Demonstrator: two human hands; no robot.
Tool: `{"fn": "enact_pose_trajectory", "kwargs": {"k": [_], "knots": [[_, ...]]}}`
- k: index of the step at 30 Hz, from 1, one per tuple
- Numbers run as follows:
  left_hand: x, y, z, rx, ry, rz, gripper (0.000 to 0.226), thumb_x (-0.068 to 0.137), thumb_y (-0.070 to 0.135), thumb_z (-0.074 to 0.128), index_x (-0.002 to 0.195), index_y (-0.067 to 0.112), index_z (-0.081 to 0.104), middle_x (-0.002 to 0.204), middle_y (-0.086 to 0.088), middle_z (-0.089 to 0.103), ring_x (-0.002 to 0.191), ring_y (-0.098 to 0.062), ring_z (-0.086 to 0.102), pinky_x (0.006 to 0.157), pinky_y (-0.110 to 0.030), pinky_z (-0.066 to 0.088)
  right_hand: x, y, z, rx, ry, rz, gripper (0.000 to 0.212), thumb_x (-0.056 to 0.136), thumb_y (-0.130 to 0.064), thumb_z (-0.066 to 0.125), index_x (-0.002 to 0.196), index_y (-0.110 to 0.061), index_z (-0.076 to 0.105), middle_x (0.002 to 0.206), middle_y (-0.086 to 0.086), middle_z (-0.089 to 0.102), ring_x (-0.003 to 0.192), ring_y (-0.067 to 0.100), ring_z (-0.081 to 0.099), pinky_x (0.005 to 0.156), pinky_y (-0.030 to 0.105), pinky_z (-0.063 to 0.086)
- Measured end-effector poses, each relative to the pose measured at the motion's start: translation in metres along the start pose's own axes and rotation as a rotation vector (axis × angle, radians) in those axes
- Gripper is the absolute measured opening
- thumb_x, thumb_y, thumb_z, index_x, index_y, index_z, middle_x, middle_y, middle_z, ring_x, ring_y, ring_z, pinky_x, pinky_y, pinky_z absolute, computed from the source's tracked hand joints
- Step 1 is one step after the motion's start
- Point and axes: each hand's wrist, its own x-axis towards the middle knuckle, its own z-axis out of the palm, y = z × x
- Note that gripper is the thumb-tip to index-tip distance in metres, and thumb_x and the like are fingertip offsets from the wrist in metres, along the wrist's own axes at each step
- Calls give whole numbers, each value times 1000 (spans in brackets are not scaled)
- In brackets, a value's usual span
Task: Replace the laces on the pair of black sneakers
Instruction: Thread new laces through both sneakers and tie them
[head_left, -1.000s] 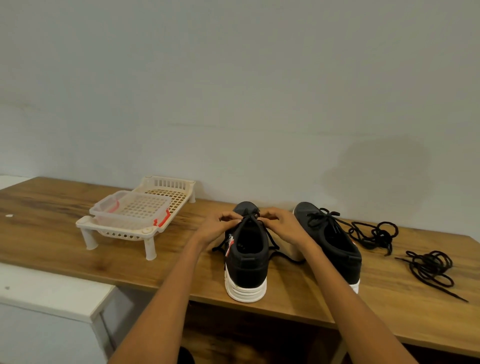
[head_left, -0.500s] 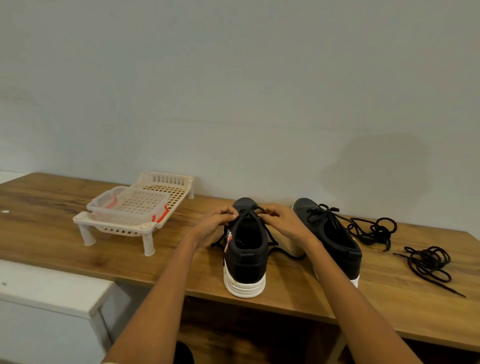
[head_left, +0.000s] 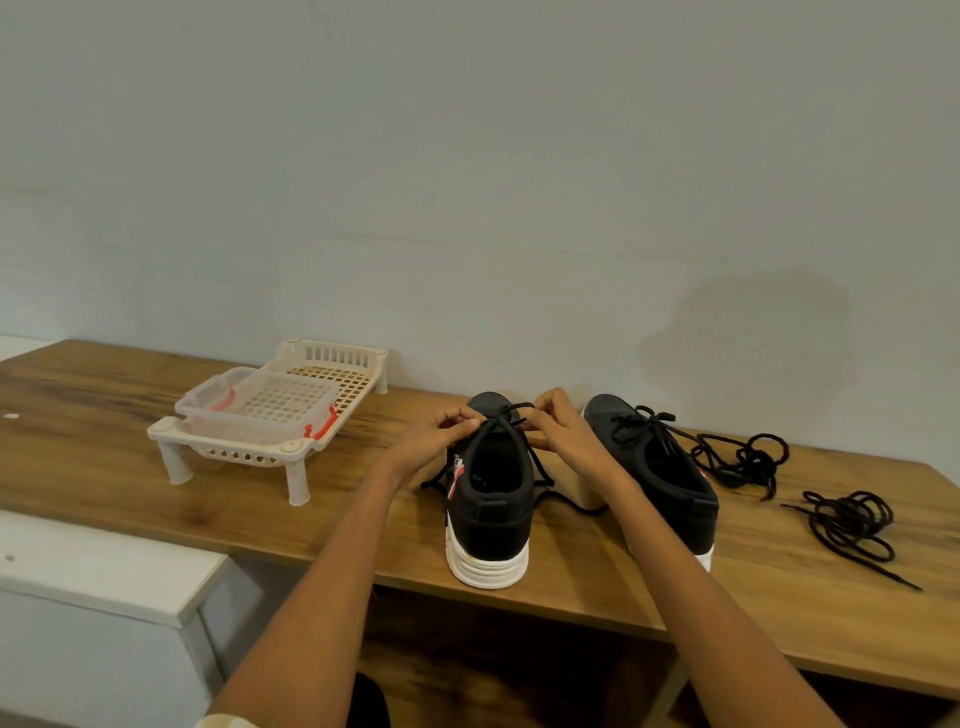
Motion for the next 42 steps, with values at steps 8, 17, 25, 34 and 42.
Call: {"fn": "enact_pose_trajectory", "kwargs": {"k": [8, 17, 25, 34, 42], "knots": [[-2, 11, 2, 102, -12, 25, 18, 92, 13, 57, 105, 5, 68, 96, -1, 67, 90, -6, 62, 72, -13, 47, -9, -4, 4, -163, -1, -63, 22, 95, -19, 51, 80, -3, 54, 77, 12, 50, 71, 13, 45, 67, 24, 41], [-6, 10, 13, -254, 33, -64, 33, 96, 16, 35, 71, 15, 55, 71, 1, 57, 73, -11, 53, 73, -27, 41, -5, -6, -4, -196, -110, -99, 15, 92, -15, 61, 104, -15, 70, 102, 0, 70, 93, 4, 64, 75, 9, 47], [-5, -5, -4, -359, -87, -118, 26, 91, 7, 54, 115, -1, 61, 100, -11, 66, 97, -20, 61, 90, -31, 47, -6, -5, -4, -215, -98, -133, 16, 92, -17, 61, 104, -13, 70, 100, 1, 70, 91, 2, 64, 73, 7, 47], [-9, -7, 0, -483, 37, -74, 14, 93, 16, 51, 85, 9, 60, 82, -4, 64, 82, -15, 58, 81, -28, 47, -6, -4, -1, -206, -90, -111, 12, 91, -21, 62, 100, -19, 71, 100, 0, 71, 94, 7, 64, 75, 10, 47], [-6, -5, -3, -603, 47, -20, 16, 93, 14, 50, 82, 11, 61, 77, -1, 65, 75, -12, 60, 76, -25, 49, -4, -3, 0, -210, -83, -115, 9, 91, -24, 62, 96, -23, 70, 97, -1, 71, 93, 9, 64, 80, 15, 48]]}}
